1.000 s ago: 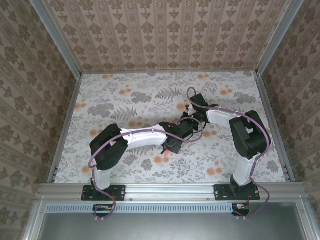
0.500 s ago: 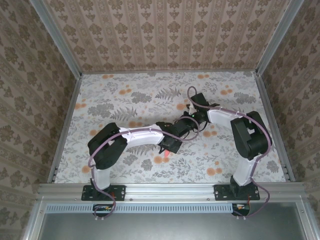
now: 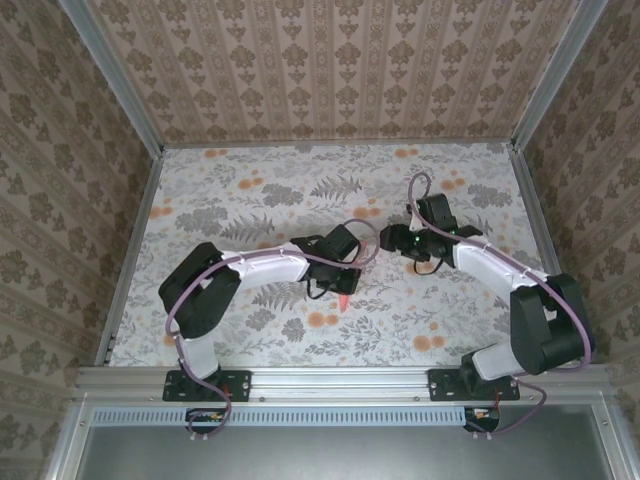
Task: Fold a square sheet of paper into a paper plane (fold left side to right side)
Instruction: Fold the wing for the fifth time at the center of the table.
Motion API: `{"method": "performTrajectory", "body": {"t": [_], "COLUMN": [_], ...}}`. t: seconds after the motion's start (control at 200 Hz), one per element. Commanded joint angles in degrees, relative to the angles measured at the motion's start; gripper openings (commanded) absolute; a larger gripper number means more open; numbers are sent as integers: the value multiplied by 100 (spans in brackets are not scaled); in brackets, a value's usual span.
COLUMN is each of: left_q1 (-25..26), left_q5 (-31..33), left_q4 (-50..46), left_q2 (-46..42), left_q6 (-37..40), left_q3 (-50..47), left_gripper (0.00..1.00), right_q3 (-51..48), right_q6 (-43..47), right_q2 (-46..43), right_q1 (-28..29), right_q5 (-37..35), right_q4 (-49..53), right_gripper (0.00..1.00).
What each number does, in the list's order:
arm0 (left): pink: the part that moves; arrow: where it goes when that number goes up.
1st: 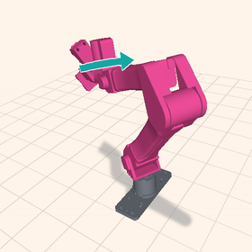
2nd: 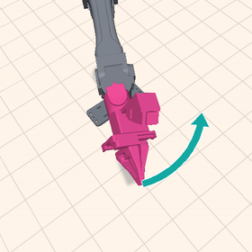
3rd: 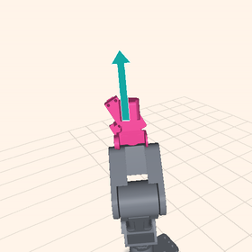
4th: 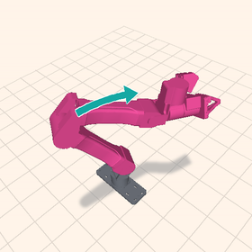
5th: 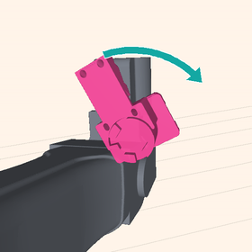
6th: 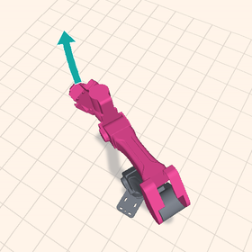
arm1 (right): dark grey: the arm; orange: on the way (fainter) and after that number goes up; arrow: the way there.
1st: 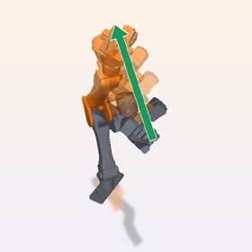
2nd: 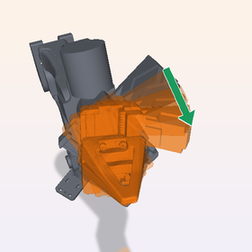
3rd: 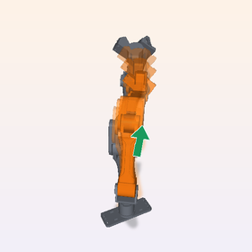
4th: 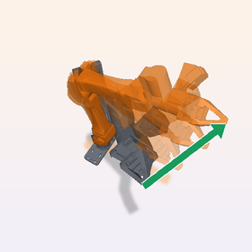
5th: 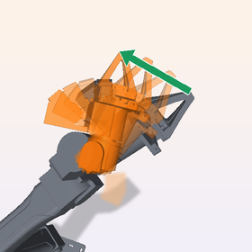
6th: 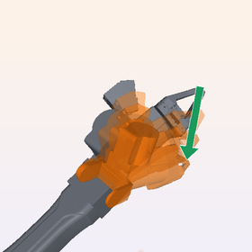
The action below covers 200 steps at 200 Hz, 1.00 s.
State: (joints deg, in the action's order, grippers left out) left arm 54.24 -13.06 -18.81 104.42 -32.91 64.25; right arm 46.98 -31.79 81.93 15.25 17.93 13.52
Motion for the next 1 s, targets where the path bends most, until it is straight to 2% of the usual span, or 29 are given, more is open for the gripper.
{"method": "performTrajectory", "body": {"t": [0.0,0.11,0.45,0.675,0.725,0.995], "left_q1": [-158,-332,-689,-960,-989,-1116], "left_q5": [-738,-1126,-1909,-2341,-2600,-2912], "left_q4": [652,1206,2200,2613,2736,3279], "left_q2": [-120,-124,-27,4,34,190], "left_q6": [-415,-704,-1208,-1203,-1207,-1253], "left_q3": [-187,-430,-737,-1001,-1053,-1235], "left_gripper": [0,0,0,0,0,0], "right_q3": [-420,-780,-1517,-1536,-1534,-1567], "right_q6": [181,106,-275,-460,-511,-775], "right_q2": [-186,-422,-265,139,216,489], "right_q1": [1,-2,265,513,556,655], "right_q5": [-50,172,465,544,536,545], "right_q4": [-398,-804,-2089,-2682,-2767,-3223], "right_gripper": [64,64,62,63,63,61]}}
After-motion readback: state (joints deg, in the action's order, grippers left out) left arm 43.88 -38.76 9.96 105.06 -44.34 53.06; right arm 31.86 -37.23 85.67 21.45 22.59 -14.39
